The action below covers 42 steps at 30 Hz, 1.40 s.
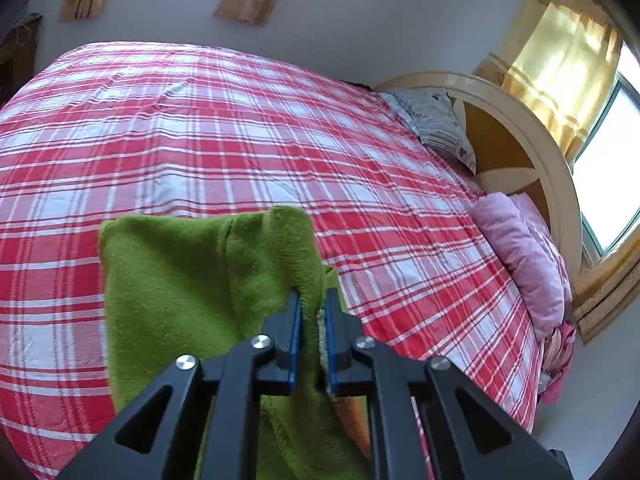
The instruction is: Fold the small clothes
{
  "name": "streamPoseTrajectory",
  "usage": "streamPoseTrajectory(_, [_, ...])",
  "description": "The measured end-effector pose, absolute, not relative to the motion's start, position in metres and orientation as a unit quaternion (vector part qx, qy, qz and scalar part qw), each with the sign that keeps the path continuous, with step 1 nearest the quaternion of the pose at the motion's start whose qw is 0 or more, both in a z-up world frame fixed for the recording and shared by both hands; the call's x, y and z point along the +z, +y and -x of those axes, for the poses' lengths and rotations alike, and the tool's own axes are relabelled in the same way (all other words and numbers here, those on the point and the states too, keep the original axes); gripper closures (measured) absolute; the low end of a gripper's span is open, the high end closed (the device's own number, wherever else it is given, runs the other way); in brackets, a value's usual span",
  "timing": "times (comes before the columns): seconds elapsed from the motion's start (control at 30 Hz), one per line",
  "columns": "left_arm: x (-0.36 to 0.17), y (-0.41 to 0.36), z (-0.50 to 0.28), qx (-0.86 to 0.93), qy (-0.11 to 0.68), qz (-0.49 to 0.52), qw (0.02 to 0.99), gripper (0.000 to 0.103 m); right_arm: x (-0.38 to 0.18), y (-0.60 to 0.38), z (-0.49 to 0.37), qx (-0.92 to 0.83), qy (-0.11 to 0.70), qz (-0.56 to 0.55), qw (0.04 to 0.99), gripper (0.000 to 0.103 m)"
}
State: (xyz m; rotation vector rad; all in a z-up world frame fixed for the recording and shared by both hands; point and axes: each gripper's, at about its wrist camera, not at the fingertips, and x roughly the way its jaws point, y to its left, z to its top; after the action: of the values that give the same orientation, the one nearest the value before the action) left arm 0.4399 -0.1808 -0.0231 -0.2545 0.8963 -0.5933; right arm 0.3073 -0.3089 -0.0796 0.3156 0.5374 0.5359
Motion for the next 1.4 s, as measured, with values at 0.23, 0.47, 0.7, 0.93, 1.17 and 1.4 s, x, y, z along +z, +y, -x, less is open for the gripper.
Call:
streamPoseTrajectory(0.23, [-0.033,-0.207,-0.442,-0.292,0.436,0.102,0.845,0.092,-0.093,-0.330,-0.305,0.247,0.268,-0.179,0.914,0.094])
streamPoseTrajectory(0.47, [-0.052,-0.232,-0.446,-0.287,0.446,0.083,0.844,0.092,-0.107,-0.350,-0.306,0.231,0.277,-0.216,0.907,0.094])
streamPoseTrajectory(0.7, [-0.044,-0.241,-0.427,-0.315,0.421,0.063,0.848,0.090,-0.121,-0.359,-0.304,0.213,0.288,-0.240,0.902,0.094])
streamPoseTrajectory(0.93, [-0.030,-0.192,-0.367,-0.296,0.351,0.019,0.888,0.045,-0.127,-0.369,-0.305,0.196,0.294,-0.259,0.899,0.093])
streamPoseTrajectory(1.17, [-0.067,-0.113,-0.339,-0.206,0.345,0.011,0.916,0.029,-0.113,-0.386,-0.285,0.151,0.258,-0.280,0.912,0.039])
streamPoseTrajectory(1.4, [-0.094,-0.099,-0.338,-0.221,0.369,0.072,0.900,0.029,-0.072,-0.374,-0.328,0.159,0.272,-0.218,0.924,0.039])
